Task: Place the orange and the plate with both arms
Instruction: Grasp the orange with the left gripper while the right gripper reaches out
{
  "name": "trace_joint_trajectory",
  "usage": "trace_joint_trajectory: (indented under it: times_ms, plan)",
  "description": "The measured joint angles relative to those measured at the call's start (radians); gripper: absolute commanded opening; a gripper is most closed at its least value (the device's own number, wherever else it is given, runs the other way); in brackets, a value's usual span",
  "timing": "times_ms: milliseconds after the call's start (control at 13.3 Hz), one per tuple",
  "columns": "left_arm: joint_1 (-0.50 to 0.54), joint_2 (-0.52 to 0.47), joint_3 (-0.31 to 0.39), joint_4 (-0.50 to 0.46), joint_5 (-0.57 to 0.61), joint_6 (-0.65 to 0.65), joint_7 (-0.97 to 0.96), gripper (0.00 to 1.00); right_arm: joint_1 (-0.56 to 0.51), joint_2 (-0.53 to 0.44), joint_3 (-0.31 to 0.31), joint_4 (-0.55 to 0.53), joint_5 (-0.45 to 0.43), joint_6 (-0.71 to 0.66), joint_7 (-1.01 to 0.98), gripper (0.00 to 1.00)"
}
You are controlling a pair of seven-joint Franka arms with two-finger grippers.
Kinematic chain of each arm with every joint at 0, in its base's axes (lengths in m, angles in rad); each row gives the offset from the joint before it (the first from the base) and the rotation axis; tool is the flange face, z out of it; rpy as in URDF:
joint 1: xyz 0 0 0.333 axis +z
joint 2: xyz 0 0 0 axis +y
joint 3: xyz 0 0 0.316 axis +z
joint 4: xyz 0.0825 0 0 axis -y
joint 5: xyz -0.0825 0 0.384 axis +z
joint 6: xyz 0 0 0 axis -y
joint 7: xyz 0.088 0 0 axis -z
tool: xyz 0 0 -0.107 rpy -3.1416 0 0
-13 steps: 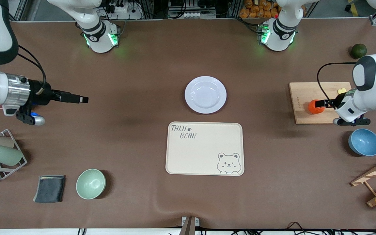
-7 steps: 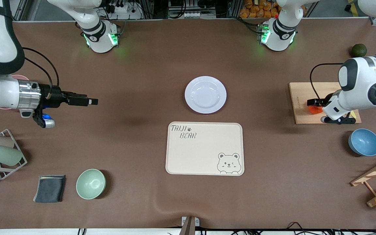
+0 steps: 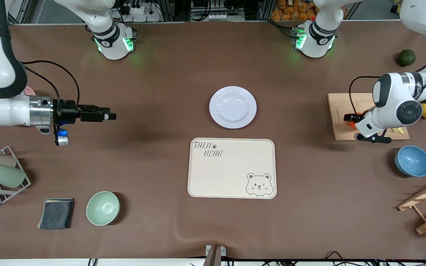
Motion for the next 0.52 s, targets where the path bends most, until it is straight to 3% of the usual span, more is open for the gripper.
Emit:
trace_joint_trajectory:
  times_ms: [300, 524]
  plan:
    - [0.003, 0.009, 0.001, 0.0, 0.031, 0.001, 0.0, 1.0, 0.006, 0.006, 0.011, -0.039, 0.038, 0.044, -0.033, 1.0]
    - [0.006, 0.025, 0.001, 0.0, 0.05, 0.012, 0.0, 1.0, 0.038, 0.007, 0.019, -0.112, 0.138, 0.121, -0.16, 1.0]
